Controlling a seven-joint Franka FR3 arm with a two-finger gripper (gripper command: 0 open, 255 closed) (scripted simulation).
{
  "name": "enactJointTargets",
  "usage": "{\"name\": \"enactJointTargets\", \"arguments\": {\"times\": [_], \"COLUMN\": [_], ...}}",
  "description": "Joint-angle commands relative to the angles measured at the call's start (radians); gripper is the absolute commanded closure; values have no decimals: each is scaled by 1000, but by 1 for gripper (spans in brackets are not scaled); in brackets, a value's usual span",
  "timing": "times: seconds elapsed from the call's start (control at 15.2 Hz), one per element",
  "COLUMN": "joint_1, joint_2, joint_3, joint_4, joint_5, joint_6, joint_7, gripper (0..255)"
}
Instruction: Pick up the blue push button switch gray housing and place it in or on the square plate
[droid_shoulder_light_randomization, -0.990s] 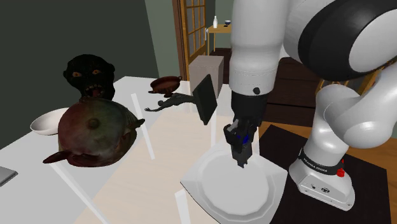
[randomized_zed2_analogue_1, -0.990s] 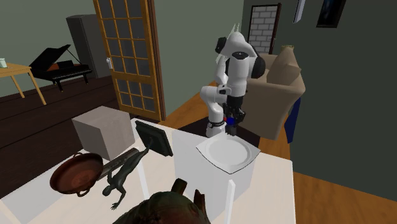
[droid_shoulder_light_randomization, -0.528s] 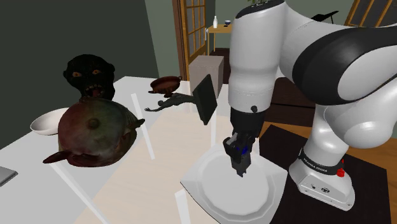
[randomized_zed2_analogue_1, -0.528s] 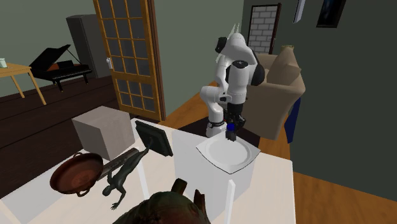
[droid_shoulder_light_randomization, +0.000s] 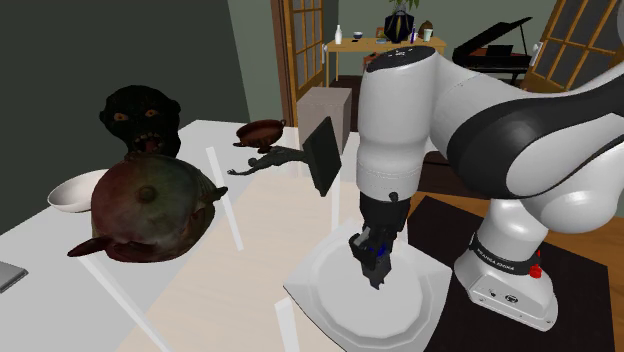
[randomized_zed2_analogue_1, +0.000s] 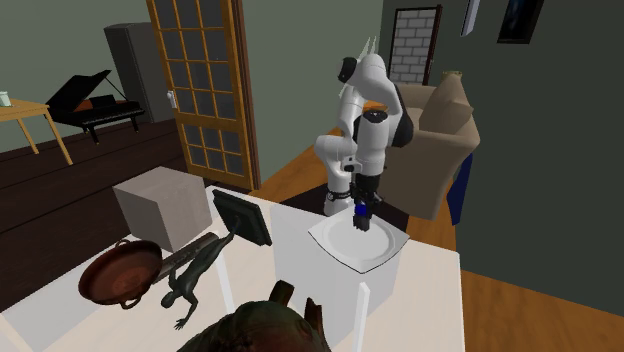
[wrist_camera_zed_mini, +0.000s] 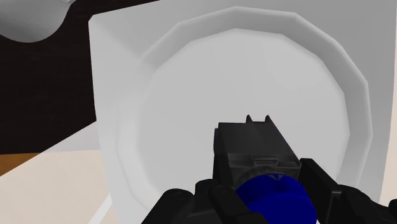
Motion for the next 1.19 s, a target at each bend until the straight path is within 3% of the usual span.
{"name": "enactJointTargets", "arguments": {"times": [0.0, 0.53, 0.59, 0.92, 1.12], "joint_1": [1, 1, 1, 1, -2], "joint_2": [14, 18, 18, 18, -27], "joint_3": [11, 13, 13, 13, -20], "joint_4": [-20, -25, -25, -25, 48], "joint_5": [7, 8, 8, 8, -13], "joint_6": [35, 44, 44, 44, -74], "joint_7": [1, 1, 1, 1, 2], "gripper": [255, 255, 0, 0, 0]}}
